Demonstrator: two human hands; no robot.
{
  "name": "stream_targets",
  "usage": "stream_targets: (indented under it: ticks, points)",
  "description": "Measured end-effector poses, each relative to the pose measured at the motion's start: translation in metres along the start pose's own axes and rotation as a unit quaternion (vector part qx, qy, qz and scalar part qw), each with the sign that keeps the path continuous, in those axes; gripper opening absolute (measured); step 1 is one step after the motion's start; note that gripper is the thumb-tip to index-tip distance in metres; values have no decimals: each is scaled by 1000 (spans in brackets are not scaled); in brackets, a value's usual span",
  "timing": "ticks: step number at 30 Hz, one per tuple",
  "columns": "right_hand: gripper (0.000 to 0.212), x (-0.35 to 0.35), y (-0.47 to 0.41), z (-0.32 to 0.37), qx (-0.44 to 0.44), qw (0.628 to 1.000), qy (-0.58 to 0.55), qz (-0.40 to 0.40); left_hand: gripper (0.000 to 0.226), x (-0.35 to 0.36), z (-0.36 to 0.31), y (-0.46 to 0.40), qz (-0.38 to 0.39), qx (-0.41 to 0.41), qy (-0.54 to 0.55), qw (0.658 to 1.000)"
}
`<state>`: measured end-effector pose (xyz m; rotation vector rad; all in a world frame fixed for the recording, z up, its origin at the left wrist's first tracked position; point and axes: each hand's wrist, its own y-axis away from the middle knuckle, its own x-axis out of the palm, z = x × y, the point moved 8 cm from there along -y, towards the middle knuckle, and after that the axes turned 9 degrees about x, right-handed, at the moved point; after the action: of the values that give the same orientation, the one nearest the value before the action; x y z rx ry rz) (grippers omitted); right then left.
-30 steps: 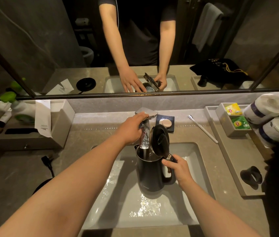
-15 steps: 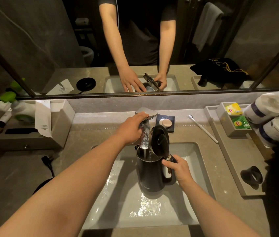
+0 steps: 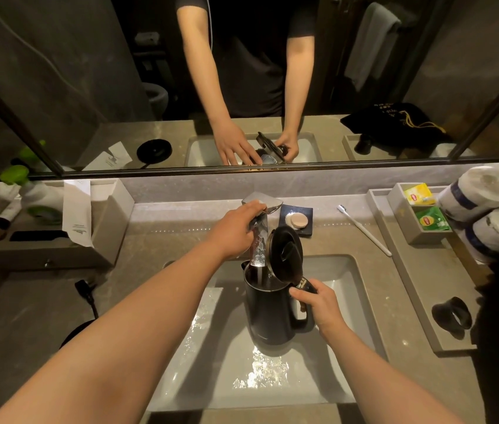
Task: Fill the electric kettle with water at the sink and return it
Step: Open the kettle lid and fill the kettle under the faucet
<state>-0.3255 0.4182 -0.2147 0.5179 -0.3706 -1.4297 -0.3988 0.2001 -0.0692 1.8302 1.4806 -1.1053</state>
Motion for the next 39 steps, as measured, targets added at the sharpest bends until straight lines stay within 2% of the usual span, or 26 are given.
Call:
stream_targets:
  ticks: [11,18,22,34,39]
  points:
    - [46,0,0,1,3,1000,-14,3,65,0,0,0,1,-2,0,1000]
    - [41,0,0,0,0,1000,-15,6,66,0,1,0,2,-4,2,1000]
    - [31,-1,-2,-3,2,1000,-21,10,64,0,1,0,4,3,0,1000]
    - [35,-1,-3,-2,-2,1000,-21,12,64,1,1,-1,3,3,-1,1000]
    - [28,-1,-4,-3,-5,1000,-22,14,65,1,1,-1,1,5,1,1000]
